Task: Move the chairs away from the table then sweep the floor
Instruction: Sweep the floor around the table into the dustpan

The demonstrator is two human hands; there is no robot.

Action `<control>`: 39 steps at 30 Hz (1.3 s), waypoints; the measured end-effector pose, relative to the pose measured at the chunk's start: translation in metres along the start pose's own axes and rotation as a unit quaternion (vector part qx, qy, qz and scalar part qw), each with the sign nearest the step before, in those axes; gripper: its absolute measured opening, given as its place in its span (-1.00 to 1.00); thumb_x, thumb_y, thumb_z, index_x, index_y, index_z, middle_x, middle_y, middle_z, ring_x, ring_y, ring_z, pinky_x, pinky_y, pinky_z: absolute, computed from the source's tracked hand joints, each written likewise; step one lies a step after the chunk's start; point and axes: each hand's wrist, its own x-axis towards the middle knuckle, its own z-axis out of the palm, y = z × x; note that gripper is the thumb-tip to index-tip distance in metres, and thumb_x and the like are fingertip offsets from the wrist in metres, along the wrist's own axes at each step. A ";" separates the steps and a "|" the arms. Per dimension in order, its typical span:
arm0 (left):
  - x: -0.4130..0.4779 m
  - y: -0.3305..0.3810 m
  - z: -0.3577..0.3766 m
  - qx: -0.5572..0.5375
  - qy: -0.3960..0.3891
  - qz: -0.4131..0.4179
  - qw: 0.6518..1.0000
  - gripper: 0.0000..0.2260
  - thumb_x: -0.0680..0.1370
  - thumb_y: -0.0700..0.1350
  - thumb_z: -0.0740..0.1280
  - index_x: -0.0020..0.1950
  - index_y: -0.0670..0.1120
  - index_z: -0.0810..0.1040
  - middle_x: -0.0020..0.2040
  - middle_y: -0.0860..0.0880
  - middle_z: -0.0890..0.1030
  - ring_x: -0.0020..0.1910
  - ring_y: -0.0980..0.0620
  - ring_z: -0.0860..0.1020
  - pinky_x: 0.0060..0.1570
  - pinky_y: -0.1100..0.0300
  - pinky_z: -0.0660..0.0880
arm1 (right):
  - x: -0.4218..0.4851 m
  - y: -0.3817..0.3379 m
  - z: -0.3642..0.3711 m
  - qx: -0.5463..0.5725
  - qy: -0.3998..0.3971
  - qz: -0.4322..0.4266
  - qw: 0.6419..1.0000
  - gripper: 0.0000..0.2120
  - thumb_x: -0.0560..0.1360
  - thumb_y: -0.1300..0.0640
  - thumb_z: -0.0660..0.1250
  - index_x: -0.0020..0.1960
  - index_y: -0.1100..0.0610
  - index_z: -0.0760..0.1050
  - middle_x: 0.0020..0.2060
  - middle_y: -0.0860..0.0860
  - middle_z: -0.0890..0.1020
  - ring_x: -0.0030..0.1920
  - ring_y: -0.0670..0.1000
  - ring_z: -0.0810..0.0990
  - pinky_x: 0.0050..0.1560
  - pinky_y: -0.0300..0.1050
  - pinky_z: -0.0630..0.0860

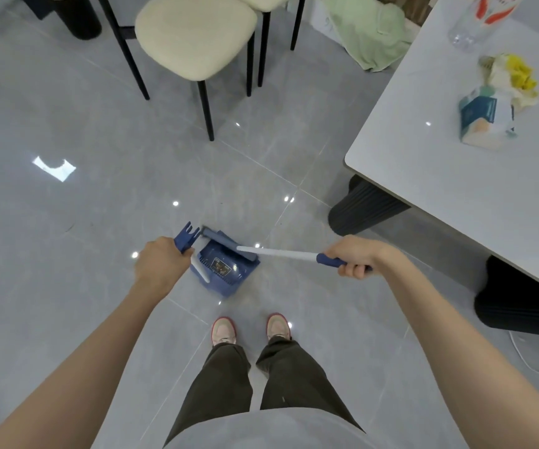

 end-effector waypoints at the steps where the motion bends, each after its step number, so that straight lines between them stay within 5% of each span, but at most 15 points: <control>1: 0.000 0.000 0.000 -0.001 -0.002 0.005 1.000 -0.72 0.51 -0.03 0.32 -0.34 -0.17 0.46 -0.41 -0.12 0.50 -0.37 -0.16 0.52 -0.41 0.20 0.37 | -0.007 0.002 -0.004 0.012 0.002 -0.008 1.000 -0.80 0.57 0.22 0.10 -0.23 0.12 0.31 -0.49 0.02 0.24 -0.69 -0.13 0.08 -0.63 -0.39 0.00; 5: 0.000 0.003 0.001 0.010 -0.014 0.025 1.000 -0.70 0.51 -0.01 0.33 -0.32 -0.18 0.49 -0.45 -0.06 0.47 -0.43 -0.07 0.47 -0.48 0.25 0.32 | -0.013 0.017 -0.005 0.026 0.036 -0.050 0.998 -0.78 0.60 0.16 0.10 0.10 0.21 0.47 -0.46 0.04 0.26 -0.67 -0.11 0.11 -0.64 -0.38 0.05; 9: 0.004 0.013 0.001 0.037 -0.033 0.049 0.998 -0.69 0.51 0.03 0.34 -0.33 -0.15 0.46 -0.44 -0.02 0.45 -0.44 0.00 0.45 -0.51 0.27 0.26 | 0.001 0.023 0.008 0.049 0.089 -0.068 0.993 -0.87 0.59 0.20 0.03 -0.09 0.15 0.32 -0.45 0.07 0.29 -0.60 -0.06 0.13 -0.59 -0.38 0.06; 14: 0.012 0.031 0.001 0.093 -0.044 0.096 0.990 -0.73 0.51 0.03 0.33 -0.23 -0.16 0.50 -0.34 -0.05 0.49 -0.32 -0.06 0.48 -0.40 0.23 0.35 | 0.024 0.034 0.026 -0.011 0.150 -0.077 0.986 -0.67 0.62 0.27 -0.01 -0.31 0.11 0.23 -0.43 0.09 0.34 -0.49 0.00 0.28 -0.49 -0.23 0.24; 16: 0.015 0.037 0.003 0.109 -0.053 0.109 0.987 -0.75 0.52 0.01 0.33 -0.21 -0.17 0.51 -0.29 -0.08 0.52 -0.30 -0.07 0.50 -0.36 0.21 0.37 | 0.033 0.043 0.040 -0.029 0.179 -0.049 0.982 -0.77 0.63 0.22 0.02 -0.08 0.16 0.43 -0.36 0.09 0.42 -0.46 0.00 0.36 -0.47 -0.19 0.33; 19: 0.023 0.040 0.003 0.121 -0.057 0.122 0.983 -0.72 0.52 0.00 0.32 -0.27 -0.17 0.47 -0.38 -0.06 0.48 -0.33 -0.08 0.49 -0.41 0.23 0.33 | 0.038 0.058 0.068 -0.043 0.157 0.020 0.987 -0.71 0.58 0.30 0.05 0.21 0.32 0.45 -0.40 0.11 0.46 -0.50 0.03 0.43 -0.61 -0.21 0.34; 22: 0.034 0.041 -0.002 0.122 -0.059 0.142 0.981 -0.72 0.51 0.00 0.33 -0.28 -0.17 0.47 -0.44 -0.02 0.43 -0.34 -0.10 0.50 -0.37 0.21 0.36 | 0.033 0.063 0.087 0.000 0.128 0.043 0.991 -0.79 0.51 0.40 0.15 0.09 0.35 0.49 -0.44 0.08 0.42 -0.48 0.04 0.46 -0.71 -0.27 0.31; 26: 0.039 0.038 -0.005 0.128 -0.084 0.180 0.972 -0.69 0.51 0.00 0.33 -0.34 -0.15 0.44 -0.45 -0.05 0.45 -0.34 -0.12 0.50 -0.34 0.19 0.38 | 0.025 0.071 0.105 0.107 0.088 0.002 0.990 -0.76 0.48 0.38 0.09 -0.33 0.18 0.29 -0.50 0.08 0.29 -0.66 -0.02 0.21 -0.59 -0.33 0.12; 31: 0.026 0.021 -0.003 0.108 -0.107 0.202 0.967 -0.68 0.52 -0.01 0.33 -0.35 -0.18 0.44 -0.42 -0.08 0.48 -0.35 -0.13 0.50 -0.37 0.19 0.37 | -0.014 0.086 0.131 0.308 0.076 0.022 0.948 -0.78 0.52 0.24 0.13 -0.30 0.13 0.24 -0.46 0.03 0.21 -0.63 -0.10 0.07 -0.56 -0.34 0.02; 33: 0.020 0.018 0.000 0.103 -0.113 0.215 0.965 -0.66 0.51 -0.01 0.33 -0.40 -0.13 0.41 -0.45 -0.06 0.47 -0.37 -0.12 0.50 -0.41 0.21 0.35 | -0.027 0.099 0.145 0.332 0.089 0.012 0.939 -0.84 0.52 0.22 0.14 -0.22 0.23 0.31 -0.44 0.04 0.22 -0.61 -0.10 0.08 -0.52 -0.29 0.02; 35: 0.013 0.018 0.002 0.099 -0.120 0.236 0.959 -0.65 0.51 -0.01 0.33 -0.44 -0.10 0.39 -0.46 -0.05 0.47 -0.38 -0.11 0.50 -0.40 0.21 0.37 | -0.036 0.118 0.164 0.358 0.117 0.000 0.926 -0.69 0.55 0.21 0.14 0.09 0.47 0.40 -0.41 0.06 0.23 -0.62 -0.11 0.11 -0.54 -0.28 0.03; 37: 0.005 0.019 0.005 0.105 -0.129 0.259 0.951 -0.63 0.52 -0.01 0.33 -0.43 -0.14 0.41 -0.44 -0.07 0.50 -0.35 -0.12 0.53 -0.35 0.18 0.42 | -0.040 0.136 0.186 0.387 0.142 -0.011 0.911 -0.57 0.57 0.21 0.12 0.36 0.43 0.23 -0.40 0.05 0.21 -0.64 -0.11 0.14 -0.56 -0.30 0.03; 39: -0.006 0.020 0.009 0.124 -0.133 0.286 0.941 -0.64 0.52 0.01 0.33 -0.39 -0.17 0.44 -0.40 -0.10 0.52 -0.31 -0.15 0.54 -0.32 0.16 0.42 | -0.045 0.152 0.209 0.412 0.163 -0.015 0.897 -0.59 0.58 0.21 0.08 0.36 0.41 0.20 -0.40 0.04 0.20 -0.59 -0.09 0.17 -0.56 -0.30 0.03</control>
